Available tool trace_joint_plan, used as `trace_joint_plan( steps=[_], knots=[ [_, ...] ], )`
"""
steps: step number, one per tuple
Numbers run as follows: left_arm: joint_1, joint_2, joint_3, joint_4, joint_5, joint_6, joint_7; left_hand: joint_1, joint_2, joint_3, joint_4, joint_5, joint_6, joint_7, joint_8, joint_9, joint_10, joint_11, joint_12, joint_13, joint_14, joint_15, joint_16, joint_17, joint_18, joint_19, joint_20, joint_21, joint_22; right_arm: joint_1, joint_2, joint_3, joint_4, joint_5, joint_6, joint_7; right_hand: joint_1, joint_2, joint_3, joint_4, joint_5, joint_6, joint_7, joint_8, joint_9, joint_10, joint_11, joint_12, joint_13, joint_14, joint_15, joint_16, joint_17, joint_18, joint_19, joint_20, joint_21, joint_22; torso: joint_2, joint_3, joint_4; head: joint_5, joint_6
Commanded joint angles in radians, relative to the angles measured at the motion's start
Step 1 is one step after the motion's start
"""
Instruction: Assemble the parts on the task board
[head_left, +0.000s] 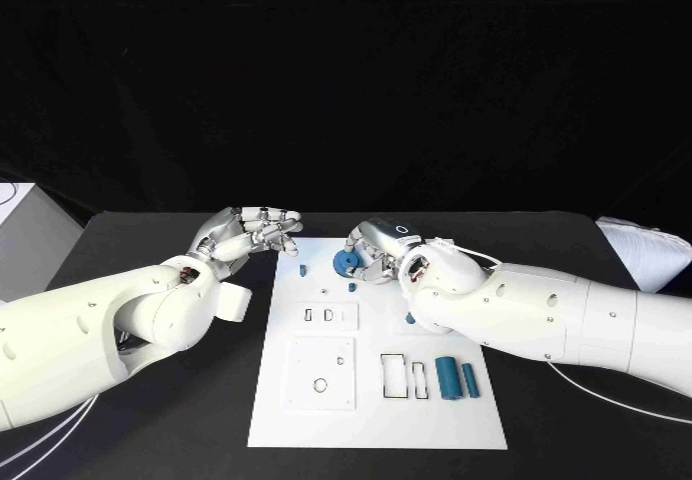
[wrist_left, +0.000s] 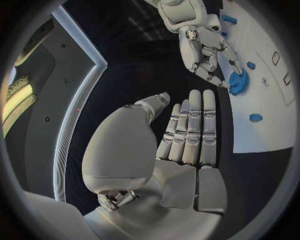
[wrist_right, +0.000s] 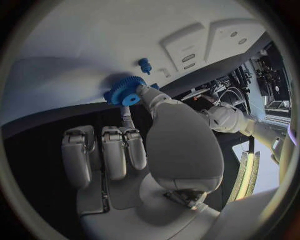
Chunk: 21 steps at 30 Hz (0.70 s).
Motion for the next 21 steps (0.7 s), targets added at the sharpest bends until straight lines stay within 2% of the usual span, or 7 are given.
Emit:
trace_joint_plan(
  steps=[1,14,18,21],
  knots=[
    [0.001,0.001,0.001,0.003,-0.003,0.015,0.005,-0.001,0.007,0.003,-0.005,-0.004,-0.004,0.0,-0.001,0.002,-0.008,-0.001,0.007,0.0,0.002,-0.001,0.005,0.001,0.011,-0.005,-0.001,0.004,0.001,-0.002,0.005,-0.001,-0.006,-0.016,0.025,-0.01,0.003,0.006,0.005,-0.002,0.003,0.008,-0.004,0.001,0.001,0.105,-0.003,0.003,0.263,0.09,-0.006,0.002,0.202,-0.007,0.103,-0.005,0.005,0.263,0.0,0.0004,-0.0015,0.002,0.0],
    [0.002,0.002,0.001,0.008,-0.003,0.018,0.002,-0.001,0.007,0.003,-0.005,-0.004,-0.004,0.0,-0.001,0.002,-0.008,-0.001,0.007,0.0,0.002,-0.001,0.005,0.001,0.011,-0.005,-0.001,0.004,0.001,-0.003,0.025,-0.001,-0.039,-0.043,0.038,-0.024,0.004,0.003,0.007,-0.003,0.0,0.006,-0.003,-0.001,0.0,0.105,-0.003,0.003,0.263,0.089,-0.005,0.002,0.201,-0.007,0.103,-0.005,0.005,0.263,-0.002,-0.0009,0.0,-0.007,-0.001],
    [0.002,0.001,0.001,0.009,-0.003,0.018,0.001,-0.001,0.006,0.003,-0.006,-0.004,-0.005,0.0,-0.001,0.002,-0.008,-0.001,0.007,0.0,0.0,-0.001,0.007,0.002,0.011,-0.007,-0.001,0.007,0.004,-0.004,0.032,-0.002,-0.046,-0.046,0.041,-0.023,0.001,0.001,0.007,-0.002,-0.002,0.004,-0.002,-0.003,-0.001,0.105,-0.002,0.003,0.263,0.089,-0.005,0.002,0.2,-0.007,0.103,-0.005,0.005,0.263,-0.001,-0.0001,-0.0025,-0.007,0.0],
    [0.002,0.001,0.001,0.008,-0.003,0.017,0.001,-0.001,0.006,0.003,-0.006,-0.004,-0.005,0.0,-0.001,0.002,-0.008,-0.001,0.007,0.0,0.0,-0.001,0.007,0.002,0.011,-0.007,-0.001,0.007,0.004,-0.004,0.035,-0.002,-0.049,-0.044,0.046,-0.017,-0.003,-0.002,0.007,0.001,-0.003,0.002,-0.001,-0.005,-0.002,0.105,-0.001,0.003,0.263,0.089,-0.004,0.001,0.199,-0.007,0.103,-0.004,0.005,0.263,-0.001,0.0001,-0.0016,-0.009,0.001]
  ],
)
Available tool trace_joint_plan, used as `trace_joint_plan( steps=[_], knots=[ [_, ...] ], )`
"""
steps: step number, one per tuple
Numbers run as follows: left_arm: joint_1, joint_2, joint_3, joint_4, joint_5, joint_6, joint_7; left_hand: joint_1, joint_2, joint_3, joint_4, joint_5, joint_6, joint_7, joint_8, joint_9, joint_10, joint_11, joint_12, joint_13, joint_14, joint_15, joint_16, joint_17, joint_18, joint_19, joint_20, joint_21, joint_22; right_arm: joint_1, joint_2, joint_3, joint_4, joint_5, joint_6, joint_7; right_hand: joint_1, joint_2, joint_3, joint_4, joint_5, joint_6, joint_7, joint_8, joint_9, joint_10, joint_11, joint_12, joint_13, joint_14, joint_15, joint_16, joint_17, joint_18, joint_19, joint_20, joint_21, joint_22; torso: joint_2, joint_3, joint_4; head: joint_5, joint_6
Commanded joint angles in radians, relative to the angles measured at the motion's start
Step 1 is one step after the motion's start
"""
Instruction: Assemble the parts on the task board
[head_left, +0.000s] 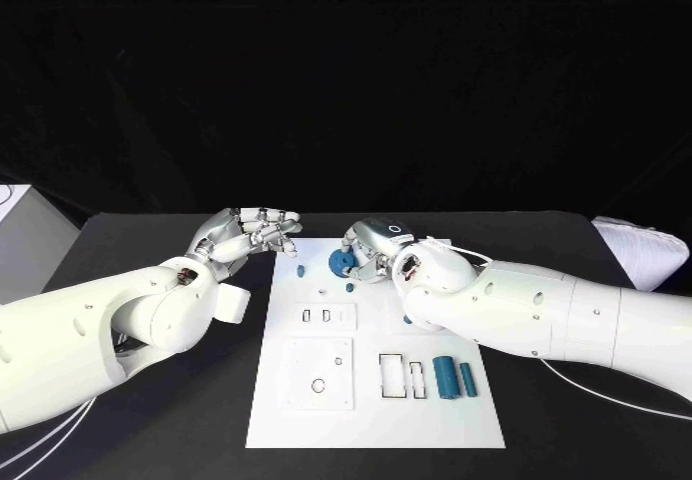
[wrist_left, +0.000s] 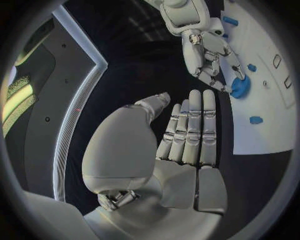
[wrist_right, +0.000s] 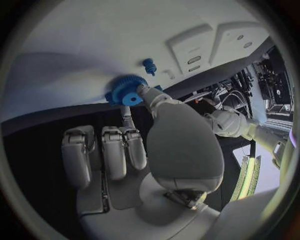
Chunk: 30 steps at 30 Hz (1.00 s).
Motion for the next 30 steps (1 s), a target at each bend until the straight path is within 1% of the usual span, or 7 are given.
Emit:
trace_joint_plan(
  steps=[1,3,8,16,19,23,30],
  knots=[
    [0.002,0.001,0.001,0.002,-0.003,0.016,0.003,-0.001,0.006,0.0,-0.003,-0.005,-0.005,0.0,-0.001,0.001,-0.008,-0.001,0.003,0.0,0.0,-0.001,0.007,0.001,0.011,-0.007,-0.001,0.003,0.001,-0.002,0.001,-0.001,-0.007,-0.018,0.03,-0.001,-0.001,0.001,0.003,0.005,-0.001,-0.002,0.006,-0.005,-0.003,0.105,0.0,0.003,0.263,0.088,-0.003,0.001,0.196,-0.007,0.103,-0.004,0.005,0.263,0.001,0.0002,0.0002,-0.003,0.0],
    [0.002,0.001,0.001,0.003,-0.003,0.016,0.003,-0.002,0.006,0.0,-0.002,-0.005,-0.005,0.0,-0.001,0.001,-0.008,-0.001,0.003,0.0,0.0,0.0,0.007,0.001,0.011,-0.008,-0.001,0.004,0.002,-0.002,0.001,-0.001,-0.008,-0.015,0.029,0.003,-0.005,-0.002,0.003,0.007,-0.002,-0.01,0.008,-0.01,-0.006,0.105,0.002,0.003,0.263,0.087,-0.001,-0.001,0.19,-0.007,0.103,-0.002,0.005,0.263,0.001,0.0001,0.0008,-0.007,-0.001],
    [0.002,0.0,0.001,0.002,-0.003,0.015,0.003,-0.002,0.006,0.0,-0.002,-0.005,-0.005,0.0,-0.001,0.001,-0.008,-0.001,0.003,0.0,0.0,0.0,0.007,0.001,0.011,-0.008,-0.001,0.004,0.002,-0.002,0.001,-0.002,-0.01,-0.005,0.027,0.011,-0.013,-0.01,0.0,0.013,-0.004,-0.037,0.018,-0.031,-0.015,0.105,0.011,0.003,0.263,0.085,0.006,-0.004,0.181,-0.007,0.103,0.003,0.005,0.263,0.001,0.0008,0.0008,-0.006,-0.001],
    [0.002,0.001,0.001,0.0,-0.003,0.012,0.003,-0.004,0.004,-0.001,-0.002,-0.005,-0.009,0.0,-0.003,0.001,-0.012,0.0,0.002,-0.001,-0.002,0.0,0.009,0.002,0.011,-0.011,0.0,0.007,0.004,-0.002,-0.002,-0.002,-0.01,0.033,0.053,0.019,-0.041,-0.018,-0.028,0.039,-0.003,-0.057,0.026,-0.052,-0.024,0.105,0.019,0.003,0.263,0.085,0.014,-0.004,0.181,-0.007,0.103,0.012,0.005,0.263,0.001,0.0013,0.0005,-0.004,-0.004],
    [0.002,0.001,0.001,-0.001,-0.003,0.01,0.002,-0.004,0.004,-0.001,-0.002,-0.005,-0.009,0.0,-0.003,0.001,-0.012,0.0,0.002,-0.001,-0.002,0.0,0.009,0.002,0.011,-0.011,0.0,0.007,0.004,-0.001,-0.003,-0.002,-0.011,0.047,0.063,0.02,-0.062,-0.015,-0.052,0.062,0.014,-0.059,0.027,-0.058,-0.027,0.105,0.02,0.003,0.263,0.085,0.015,-0.004,0.183,-0.007,0.103,0.014,0.005,0.263,0.001,0.0014,0.0003,-0.003,-0.004],
    [0.002,0.001,0.001,-0.002,-0.003,0.009,0.001,-0.004,0.004,-0.001,-0.002,-0.005,-0.009,0.0,-0.003,0.001,-0.012,0.0,0.002,-0.001,-0.002,0.0,0.009,0.002,0.011,-0.011,0.0,0.007,0.004,-0.001,-0.004,-0.002,-0.011,0.059,0.071,0.021,-0.084,-0.009,-0.083,0.093,0.017,-0.06,0.028,-0.064,-0.03,0.105,0.021,0.003,0.263,0.085,0.016,-0.004,0.184,-0.007,0.103,0.015,0.005,0.263,0.001,0.0013,0.0002,-0.002,-0.004],
    [0.002,0.001,0.001,-0.003,-0.003,0.009,0.001,-0.004,0.004,-0.001,-0.002,-0.005,-0.009,0.0,-0.003,0.001,-0.012,0.0,0.002,-0.001,-0.002,0.0,0.009,0.002,0.011,-0.011,0.0,0.007,0.004,-0.001,-0.006,-0.002,-0.01,0.069,0.081,0.021,-0.093,0.0,-0.099,0.115,0.02,-0.058,0.027,-0.066,-0.032,0.105,0.021,0.003,0.263,0.086,0.016,-0.003,0.187,-0.007,0.103,0.015,0.005,0.263,0.001,0.0013,-0.0001,-0.002,-0.007]
  ],
)
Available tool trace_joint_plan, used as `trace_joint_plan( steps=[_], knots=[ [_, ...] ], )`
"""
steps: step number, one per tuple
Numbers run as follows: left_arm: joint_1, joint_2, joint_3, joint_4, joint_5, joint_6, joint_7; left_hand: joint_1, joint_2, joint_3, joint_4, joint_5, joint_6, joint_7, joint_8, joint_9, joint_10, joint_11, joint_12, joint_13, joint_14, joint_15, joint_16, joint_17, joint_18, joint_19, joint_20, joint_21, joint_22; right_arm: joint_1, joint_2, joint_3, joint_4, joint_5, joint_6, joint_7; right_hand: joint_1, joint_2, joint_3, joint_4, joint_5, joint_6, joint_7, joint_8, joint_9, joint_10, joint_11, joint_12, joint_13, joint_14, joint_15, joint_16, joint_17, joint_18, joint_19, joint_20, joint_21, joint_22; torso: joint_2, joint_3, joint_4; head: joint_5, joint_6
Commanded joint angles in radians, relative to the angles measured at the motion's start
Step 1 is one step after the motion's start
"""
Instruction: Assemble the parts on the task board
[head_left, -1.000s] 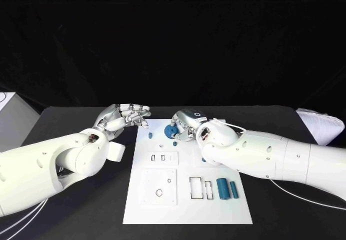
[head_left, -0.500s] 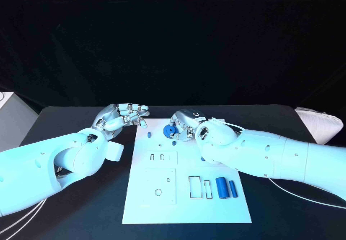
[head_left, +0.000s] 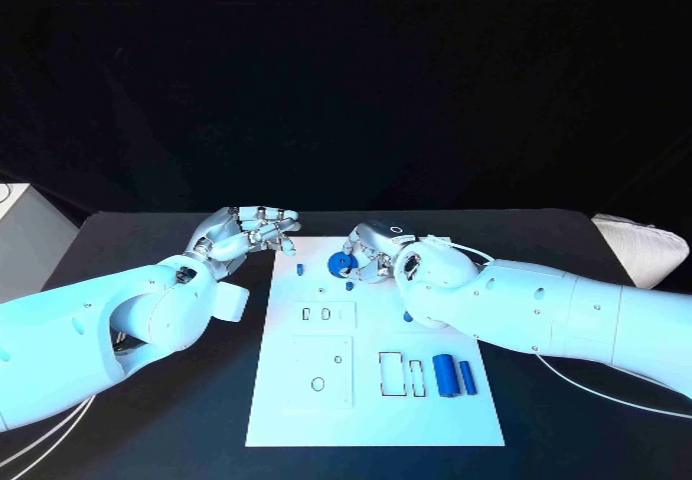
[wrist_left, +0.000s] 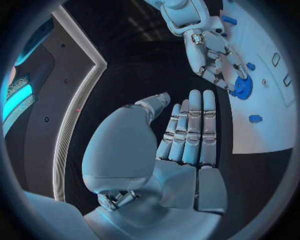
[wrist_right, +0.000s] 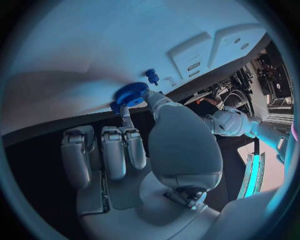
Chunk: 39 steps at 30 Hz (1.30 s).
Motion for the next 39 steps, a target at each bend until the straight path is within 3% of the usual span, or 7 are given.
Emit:
trace_joint_plan(
  steps=[1,5,14,21,25,30,39],
  knots=[
    [0.001,0.002,0.001,0.001,-0.003,0.01,0.004,-0.004,0.004,-0.001,-0.002,-0.005,-0.009,0.0,-0.003,0.001,-0.005,0.001,0.002,-0.001,-0.002,0.0,0.005,0.001,0.011,-0.004,0.0,0.004,0.001,-0.001,-0.002,0.0,0.002,0.019,0.034,0.01,-0.012,0.002,-0.005,0.009,0.004,-0.006,0.0,-0.006,-0.001,0.105,0.007,0.003,0.263,0.09,0.005,-0.002,0.189,-0.007,0.103,0.008,0.005,0.263,-0.001,-0.0002,-0.0003,0.001,-0.002],
    [0.001,0.001,0.001,0.001,-0.003,0.01,0.004,-0.005,0.004,-0.001,-0.001,-0.005,-0.011,0.001,-0.004,0.001,-0.007,0.001,0.001,-0.001,-0.002,0.001,0.006,0.002,0.011,-0.006,0.0,0.005,0.002,-0.001,-0.005,0.0,0.003,0.031,0.042,0.01,-0.029,0.017,-0.021,0.043,0.011,-0.003,-0.001,-0.009,-0.002,0.105,0.006,0.003,0.263,0.091,0.004,-0.001,0.192,-0.007,0.103,0.007,0.005,0.263,0.0,0.0006,-0.0009,0.0,0.0],
    [0.001,0.0,0.001,0.0,-0.003,0.01,0.004,-0.005,0.004,-0.001,-0.001,-0.005,-0.011,0.001,-0.004,0.001,-0.007,0.001,0.001,-0.001,-0.002,0.001,0.006,0.002,0.011,-0.006,0.0,0.005,0.002,0.0,-0.031,0.0,0.022,0.052,0.038,0.005,-0.086,0.05,-0.031,0.051,0.012,0.008,-0.004,-0.009,-0.002,0.105,0.003,0.003,0.263,0.092,0.003,0.0,0.198,-0.007,0.103,0.006,0.005,0.263,0.0,0.0003,0.0012,0.001,-0.002],
    [0.001,-0.002,0.001,-0.002,-0.003,0.01,0.004,-0.005,0.004,-0.001,-0.001,-0.005,-0.011,0.001,-0.004,0.001,-0.007,0.001,0.001,-0.001,-0.002,0.001,0.006,0.002,0.011,-0.006,0.0,0.005,0.002,0.004,-0.086,0.001,0.065,0.106,-0.083,0.075,-0.09,0.06,-0.023,0.046,0.023,0.016,-0.006,-0.007,-0.002,0.105,0.001,0.003,0.263,0.095,0.001,0.004,0.21,-0.007,0.103,0.004,0.005,0.263,-0.002,0.0009,-0.004,0.002,0.0],
    [0.001,-0.002,0.001,-0.003,-0.003,0.01,0.005,-0.005,0.004,-0.001,-0.001,-0.005,-0.011,0.001,-0.004,0.001,-0.007,0.001,0.001,-0.001,-0.002,0.001,0.006,0.002,0.011,-0.006,0.0,0.005,0.002,0.016,-0.134,0.002,0.101,0.182,-0.172,0.17,-0.052,0.051,0.0,0.031,0.024,0.015,-0.006,-0.011,-0.004,0.105,0.001,0.003,0.263,0.095,0.0,0.004,0.211,-0.007,0.103,0.003,0.005,0.263,-0.003,0.0024,-0.0049,0.0,0.005],
    [0.001,-0.001,0.001,-0.006,-0.003,0.011,0.005,-0.005,0.004,-0.001,-0.001,-0.005,-0.011,0.001,-0.004,0.001,-0.007,0.001,0.001,-0.001,-0.002,0.001,0.006,0.002,0.011,-0.006,0.0,0.005,0.002,0.034,-0.204,0.006,0.146,0.29,-0.219,0.265,-0.012,0.04,0.022,0.01,0.022,0.016,-0.004,-0.014,-0.006,0.105,0.002,0.003,0.263,0.095,0.001,0.004,0.209,-0.007,0.103,0.004,0.005,0.263,-0.006,0.0037,-0.0073,-0.004,0.011],
    [0.001,0.001,0.001,-0.011,-0.003,0.016,0.008,-0.006,0.005,0.0,0.0,-0.005,-0.011,0.001,-0.003,0.001,-0.007,0.001,0.002,-0.001,-0.003,0.001,0.008,0.002,0.011,-0.008,0.001,0.008,0.004,0.061,-0.353,0.008,0.153,0.491,-0.133,0.429,0.073,0.006,0.051,-0.051,-0.036,0.015,0.001,-0.022,-0.01,0.105,0.007,0.003,0.263,0.092,0.005,0.001,0.199,-0.007,0.103,0.007,0.005,0.263,-0.011,0.0103,-0.021,-0.009,0.022]
  ],
)
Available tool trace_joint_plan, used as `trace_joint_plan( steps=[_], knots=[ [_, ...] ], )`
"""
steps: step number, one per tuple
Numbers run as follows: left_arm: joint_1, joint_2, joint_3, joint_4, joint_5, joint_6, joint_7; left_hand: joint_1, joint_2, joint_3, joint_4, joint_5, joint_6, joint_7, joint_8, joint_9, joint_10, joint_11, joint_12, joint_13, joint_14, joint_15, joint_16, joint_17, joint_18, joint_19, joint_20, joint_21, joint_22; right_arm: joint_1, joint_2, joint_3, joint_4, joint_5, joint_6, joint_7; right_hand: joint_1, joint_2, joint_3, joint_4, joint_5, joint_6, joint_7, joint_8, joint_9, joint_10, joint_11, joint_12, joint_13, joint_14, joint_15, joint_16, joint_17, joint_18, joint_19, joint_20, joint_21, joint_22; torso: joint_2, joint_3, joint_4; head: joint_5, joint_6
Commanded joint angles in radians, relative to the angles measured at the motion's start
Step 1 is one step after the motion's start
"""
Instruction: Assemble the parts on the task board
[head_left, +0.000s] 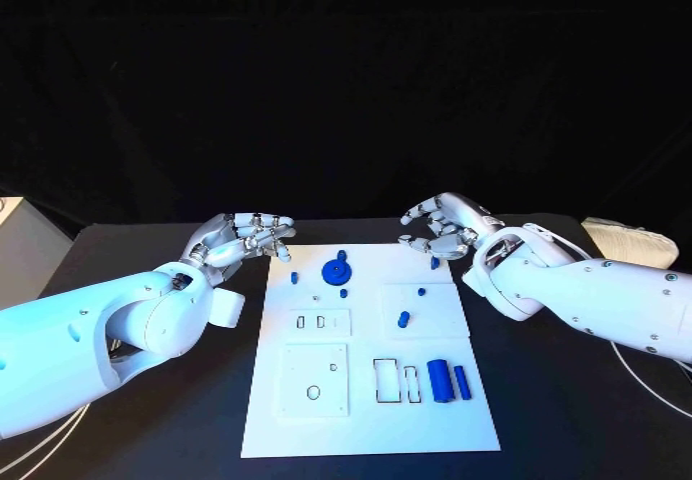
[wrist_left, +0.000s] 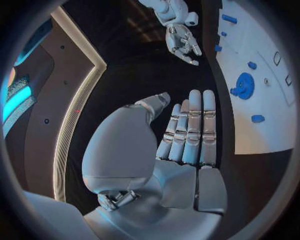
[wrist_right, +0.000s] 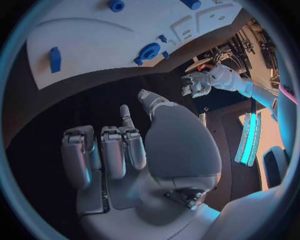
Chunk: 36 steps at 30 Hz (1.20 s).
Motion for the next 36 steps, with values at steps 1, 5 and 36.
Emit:
trace_joint_plan(
  steps=[1,5,36],
  knots=[
    [0.001,0.003,0.001,0.001,-0.003,0.016,0.01,-0.006,0.005,0.0,0.0,-0.005,-0.007,-0.003,-0.003,0.001,-0.007,0.001,0.002,-0.001,-0.003,0.001,0.003,0.001,0.011,-0.008,0.001,0.003,0.001,0.002,-0.029,0.0,-0.011,0.142,0.043,0.146,0.017,-0.003,0.001,-0.011,-0.009,0.002,0.007,-0.005,-0.001,0.105,0.007,0.003,0.263,0.092,0.006,0.001,0.2,-0.007,0.103,0.008,0.005,0.263,-0.002,0.0046,-0.0077,-0.003,0.005],
    [0.001,0.008,0.001,-0.002,-0.003,0.02,0.011,-0.006,0.005,0.0,0.0,-0.005,-0.007,-0.003,-0.003,0.001,-0.007,0.001,0.002,-0.001,-0.003,0.001,0.003,0.001,0.011,-0.008,0.001,0.003,0.001,0.004,-0.077,-0.001,-0.041,0.168,0.085,0.192,0.041,-0.017,-0.004,-0.029,-0.021,-0.001,0.009,-0.009,-0.003,0.105,0.009,0.003,0.263,0.092,0.007,0.001,0.2,-0.007,0.103,0.009,0.005,0.263,-0.004,0.008,-0.0092,-0.005,0.005],
    [0.0,0.017,0.001,-0.009,-0.005,0.029,0.011,-0.006,0.005,0.0,-0.001,-0.005,-0.007,-0.003,-0.003,0.001,-0.007,0.001,0.002,0.0,-0.004,0.001,0.004,0.001,0.011,-0.009,0.001,0.004,0.001,-0.087,-0.033,-0.006,-0.208,0.086,0.14,0.172,0.095,-0.01,-0.109,-0.032,-0.028,-0.044,0.021,-0.022,-0.017,0.105,0.021,0.003,0.263,0.094,0.018,0.003,0.21,-0.005,0.099,0.019,-0.003,0.256,0.001,0.0102,-0.0052,-0.009,-0.009]
  ],
)
